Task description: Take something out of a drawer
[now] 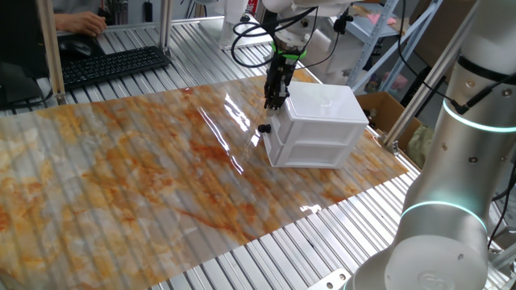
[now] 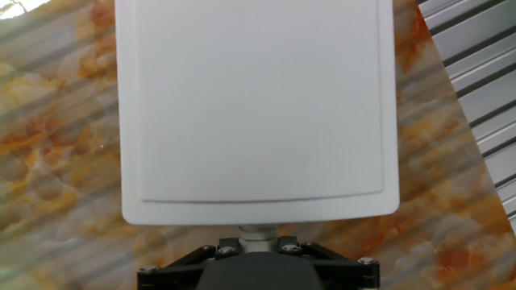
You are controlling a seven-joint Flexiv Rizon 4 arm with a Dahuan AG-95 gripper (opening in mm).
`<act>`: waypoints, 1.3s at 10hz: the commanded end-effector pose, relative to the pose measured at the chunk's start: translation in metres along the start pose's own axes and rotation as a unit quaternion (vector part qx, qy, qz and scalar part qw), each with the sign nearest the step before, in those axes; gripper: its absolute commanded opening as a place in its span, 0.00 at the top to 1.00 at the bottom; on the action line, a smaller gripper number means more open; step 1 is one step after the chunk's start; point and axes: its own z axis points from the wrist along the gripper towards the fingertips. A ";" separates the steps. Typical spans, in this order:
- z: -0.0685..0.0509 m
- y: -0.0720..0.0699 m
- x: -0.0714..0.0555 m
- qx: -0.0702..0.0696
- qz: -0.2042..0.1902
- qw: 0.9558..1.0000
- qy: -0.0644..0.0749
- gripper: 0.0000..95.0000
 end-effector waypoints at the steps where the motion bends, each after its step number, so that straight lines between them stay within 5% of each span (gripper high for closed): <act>1: 0.000 0.000 0.000 -0.002 0.003 1.000 0.000 1.00; 13: 0.000 0.002 -0.001 0.003 -0.004 1.000 0.004 1.00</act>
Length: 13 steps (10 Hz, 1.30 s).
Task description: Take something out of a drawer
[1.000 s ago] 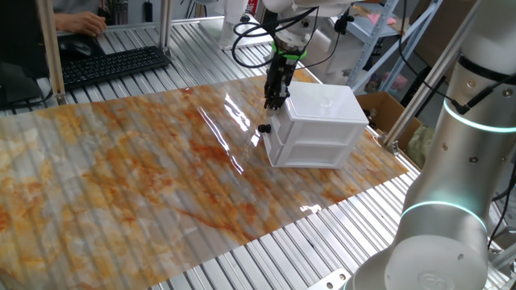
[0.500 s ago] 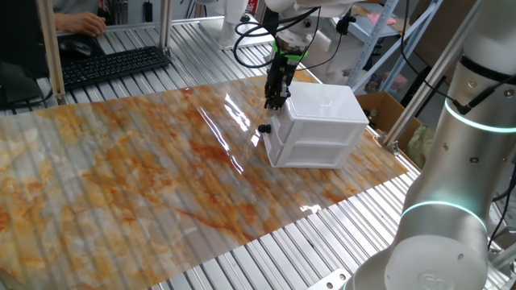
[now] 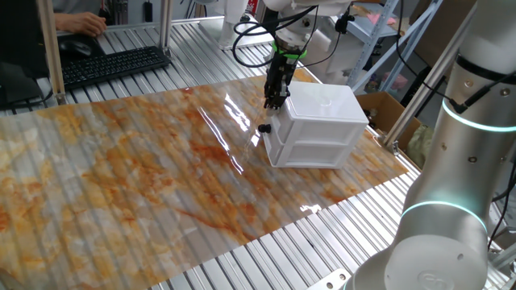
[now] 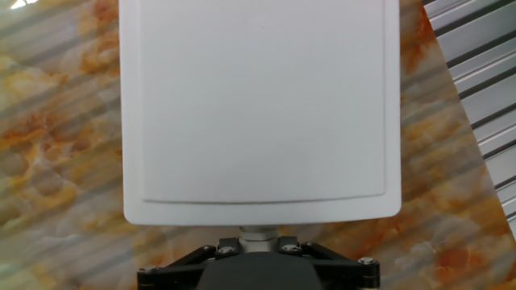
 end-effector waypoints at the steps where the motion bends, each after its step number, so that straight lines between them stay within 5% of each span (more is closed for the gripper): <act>1: 0.001 0.001 0.001 0.000 0.008 1.000 -0.003 1.00; 13: -0.001 0.003 0.017 0.001 0.029 0.999 -0.015 1.00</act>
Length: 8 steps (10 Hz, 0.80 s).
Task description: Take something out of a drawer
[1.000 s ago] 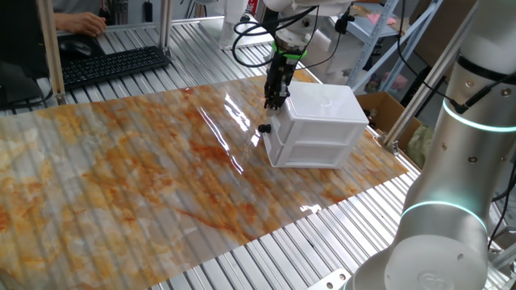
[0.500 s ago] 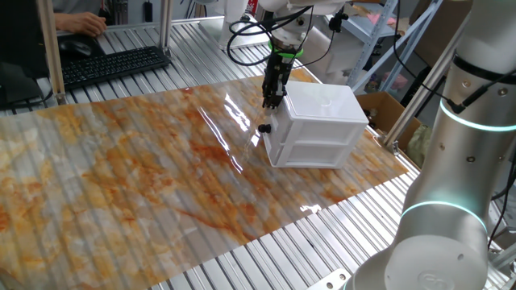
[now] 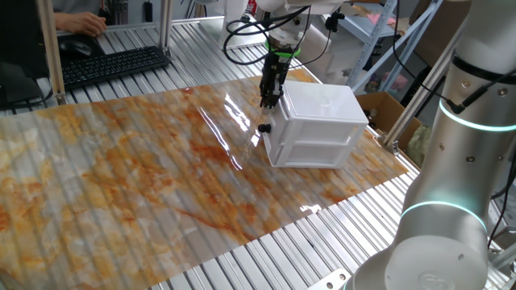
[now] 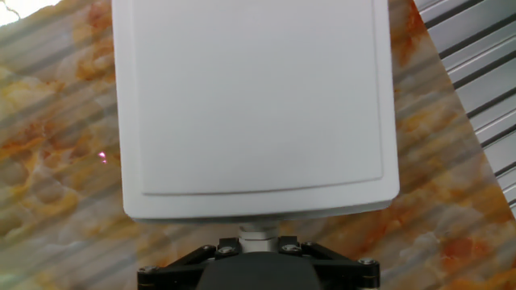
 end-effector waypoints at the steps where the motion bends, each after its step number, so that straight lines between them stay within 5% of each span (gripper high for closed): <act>1: 0.000 0.001 0.003 -0.001 0.000 1.000 -0.001 1.00; 8: 0.001 0.000 0.023 -0.002 0.007 1.000 -0.005 1.00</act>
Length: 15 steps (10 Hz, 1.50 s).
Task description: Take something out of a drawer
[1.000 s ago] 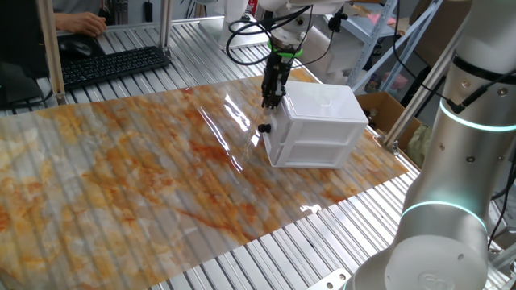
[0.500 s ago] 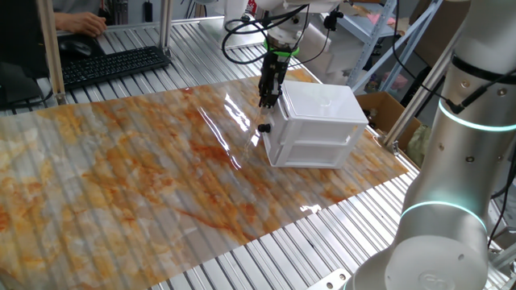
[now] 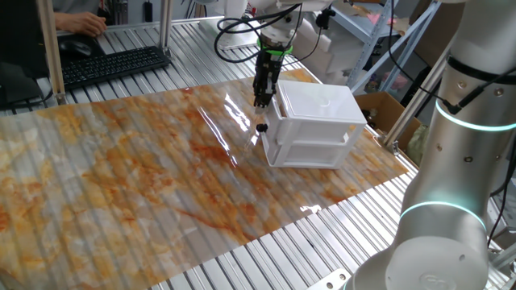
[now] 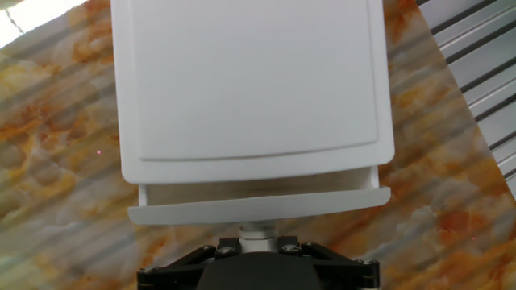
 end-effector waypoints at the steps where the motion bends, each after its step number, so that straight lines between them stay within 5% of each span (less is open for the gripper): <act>1: 0.000 0.000 0.004 -0.003 -0.002 1.000 -0.006 1.00; 15: 0.000 -0.006 0.038 0.000 0.002 1.000 -0.013 1.00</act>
